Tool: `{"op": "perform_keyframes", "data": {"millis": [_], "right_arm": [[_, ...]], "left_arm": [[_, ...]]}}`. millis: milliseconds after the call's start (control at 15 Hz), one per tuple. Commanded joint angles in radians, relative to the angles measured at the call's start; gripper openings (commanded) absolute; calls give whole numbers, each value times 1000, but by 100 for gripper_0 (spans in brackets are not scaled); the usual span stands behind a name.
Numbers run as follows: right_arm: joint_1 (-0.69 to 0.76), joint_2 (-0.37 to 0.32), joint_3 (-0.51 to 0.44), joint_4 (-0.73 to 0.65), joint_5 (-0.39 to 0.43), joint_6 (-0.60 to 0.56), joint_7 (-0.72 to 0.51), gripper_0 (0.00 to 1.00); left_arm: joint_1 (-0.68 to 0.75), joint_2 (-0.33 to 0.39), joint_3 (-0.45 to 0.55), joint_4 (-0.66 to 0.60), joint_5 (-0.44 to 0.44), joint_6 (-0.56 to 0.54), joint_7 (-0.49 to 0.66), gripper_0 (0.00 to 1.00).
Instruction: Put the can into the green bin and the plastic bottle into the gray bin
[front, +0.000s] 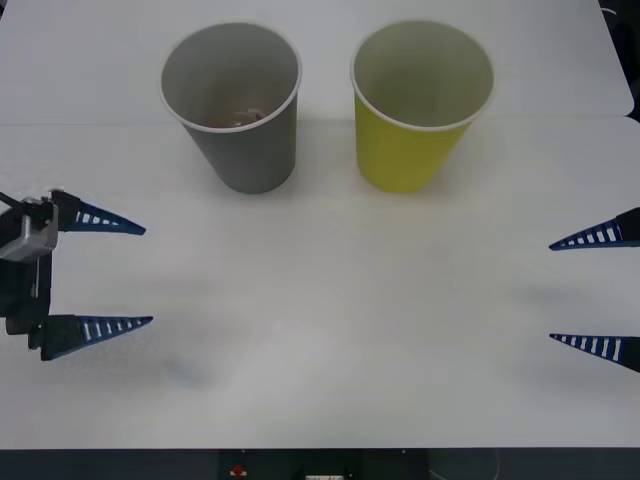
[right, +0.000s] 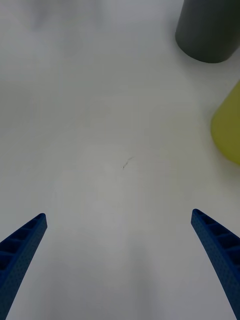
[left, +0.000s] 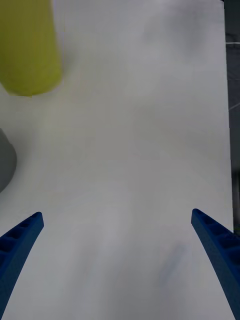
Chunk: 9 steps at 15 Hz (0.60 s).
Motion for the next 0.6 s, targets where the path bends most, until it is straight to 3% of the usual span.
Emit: {"op": "perform_keyframes", "data": {"millis": [67,400,600], "right_arm": [[0,0,0,0,0,0,0,100],[0,0,0,0,0,0,0,100],[0,0,0,0,0,0,0,100]], "left_arm": [[30,-35,8,0,-2,-30,-51,100],[47,-138,8,2,-86,-51,-129,100],[47,-156,8,2,-156,-85,-136,100]]}}
